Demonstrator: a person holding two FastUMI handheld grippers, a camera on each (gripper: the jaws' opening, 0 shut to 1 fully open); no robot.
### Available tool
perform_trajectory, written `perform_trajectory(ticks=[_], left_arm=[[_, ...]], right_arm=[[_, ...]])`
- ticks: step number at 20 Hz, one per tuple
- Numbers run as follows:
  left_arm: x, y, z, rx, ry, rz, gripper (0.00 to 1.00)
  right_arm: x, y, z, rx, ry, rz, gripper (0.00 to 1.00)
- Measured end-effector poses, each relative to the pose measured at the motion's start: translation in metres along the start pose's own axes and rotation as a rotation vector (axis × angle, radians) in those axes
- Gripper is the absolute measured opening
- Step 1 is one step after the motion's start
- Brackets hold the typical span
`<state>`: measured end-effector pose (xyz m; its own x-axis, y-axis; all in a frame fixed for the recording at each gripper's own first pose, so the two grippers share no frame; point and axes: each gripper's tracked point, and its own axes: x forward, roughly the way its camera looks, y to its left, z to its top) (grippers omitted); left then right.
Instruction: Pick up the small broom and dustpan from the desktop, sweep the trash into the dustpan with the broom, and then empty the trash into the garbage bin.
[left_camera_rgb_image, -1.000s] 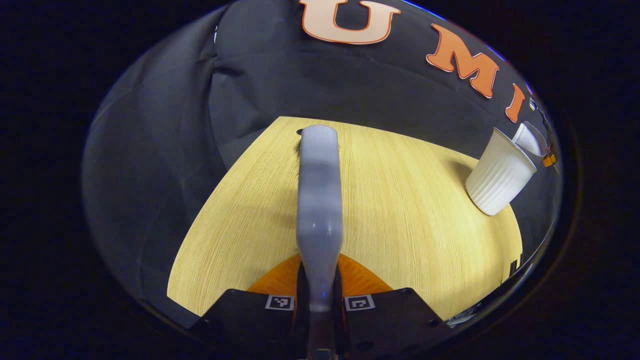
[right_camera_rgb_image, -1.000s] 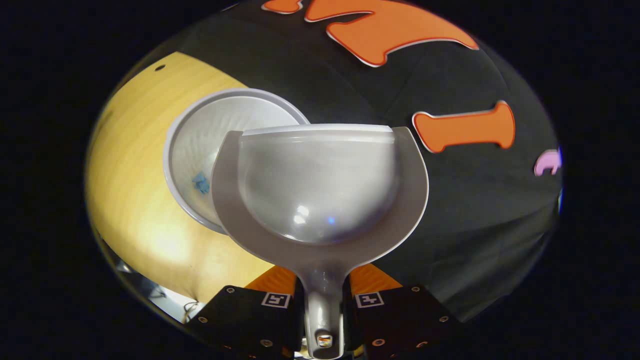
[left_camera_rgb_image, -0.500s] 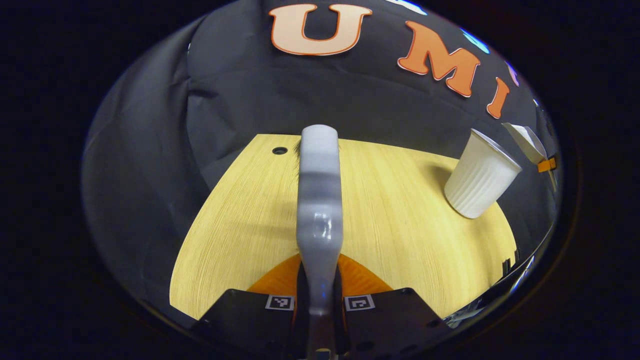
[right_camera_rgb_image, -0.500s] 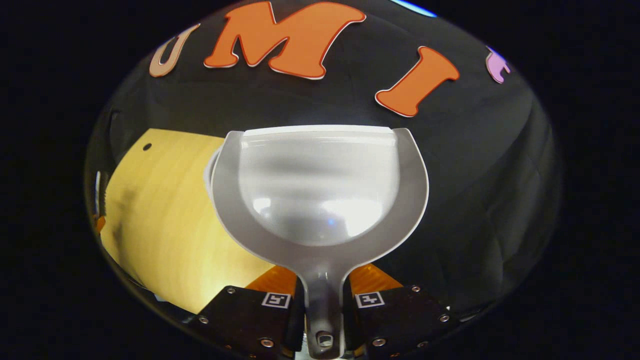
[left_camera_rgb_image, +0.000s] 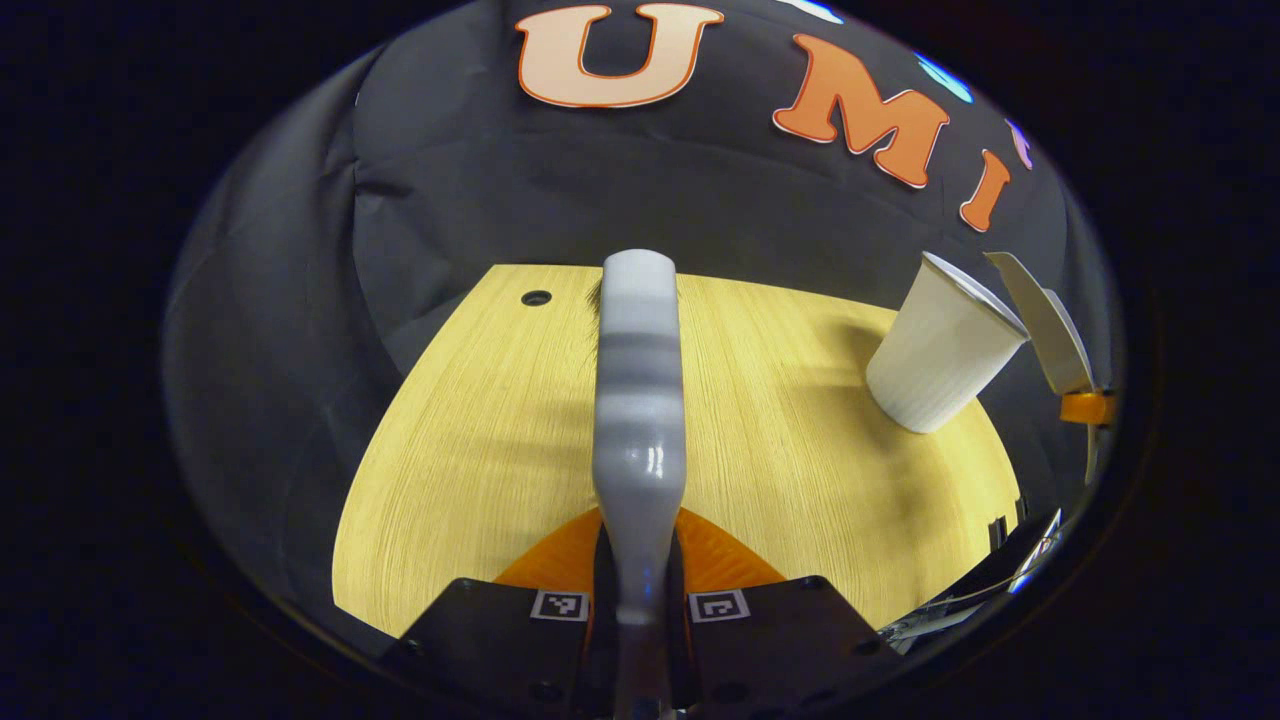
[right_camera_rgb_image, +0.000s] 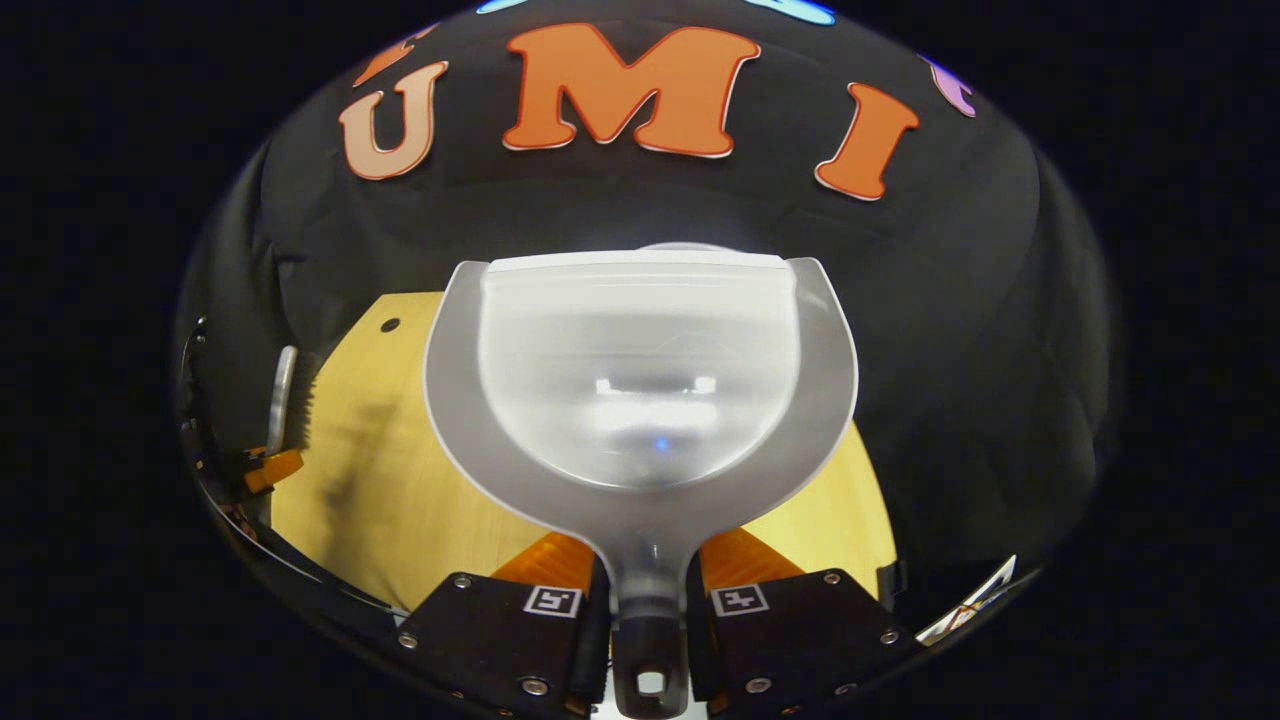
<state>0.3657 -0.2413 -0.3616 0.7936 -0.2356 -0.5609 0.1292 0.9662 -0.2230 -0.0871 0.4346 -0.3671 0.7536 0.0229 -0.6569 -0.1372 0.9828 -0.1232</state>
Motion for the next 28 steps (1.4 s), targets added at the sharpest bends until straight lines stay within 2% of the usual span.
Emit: perform_trajectory(ticks=[1,6,9,10,12,15,19,20,21,25,28], left_arm=[[0.001,-0.002,-0.005,0.003,0.013,-0.002,0.22],[0.013,-0.006,-0.060,0.026,0.149,-0.008,0.23],[0.041,-0.010,-0.101,-0.008,0.251,-0.011,0.22],[0.050,-0.010,-0.110,-0.022,0.278,-0.010,0.22],[0.064,-0.007,-0.122,-0.014,0.323,0.004,0.24],[0.072,-0.015,-0.132,0.026,0.351,0.015,0.22],[0.079,-0.012,-0.146,-0.019,0.397,0.006,0.23],[0.080,-0.011,-0.144,-0.016,0.388,0.010,0.23],[0.081,-0.010,-0.142,-0.006,0.386,0.014,0.23],[0.082,-0.016,-0.144,0.006,0.395,0.016,0.23],[0.089,-0.015,-0.149,0.000,0.414,0.008,0.29]], right_arm=[[0.002,0.013,-0.014,0.008,0.021,0.016,0.33],[0.030,0.066,-0.083,0.027,0.169,0.069,0.33],[0.068,0.067,-0.122,0.015,0.241,0.056,0.33],[0.079,0.068,-0.134,0.006,0.262,0.050,0.29],[0.097,0.072,-0.153,-0.004,0.305,0.043,0.33],[0.118,0.078,-0.171,0.006,0.358,0.044,0.33],[0.131,0.083,-0.185,0.034,0.411,0.032,0.33],[0.131,0.083,-0.187,0.032,0.421,0.034,0.29],[0.131,0.082,-0.187,0.029,0.427,0.032,0.33],[0.129,0.082,-0.186,0.025,0.437,0.034,0.33],[0.130,0.083,-0.186,0.023,0.434,0.037,0.35]])
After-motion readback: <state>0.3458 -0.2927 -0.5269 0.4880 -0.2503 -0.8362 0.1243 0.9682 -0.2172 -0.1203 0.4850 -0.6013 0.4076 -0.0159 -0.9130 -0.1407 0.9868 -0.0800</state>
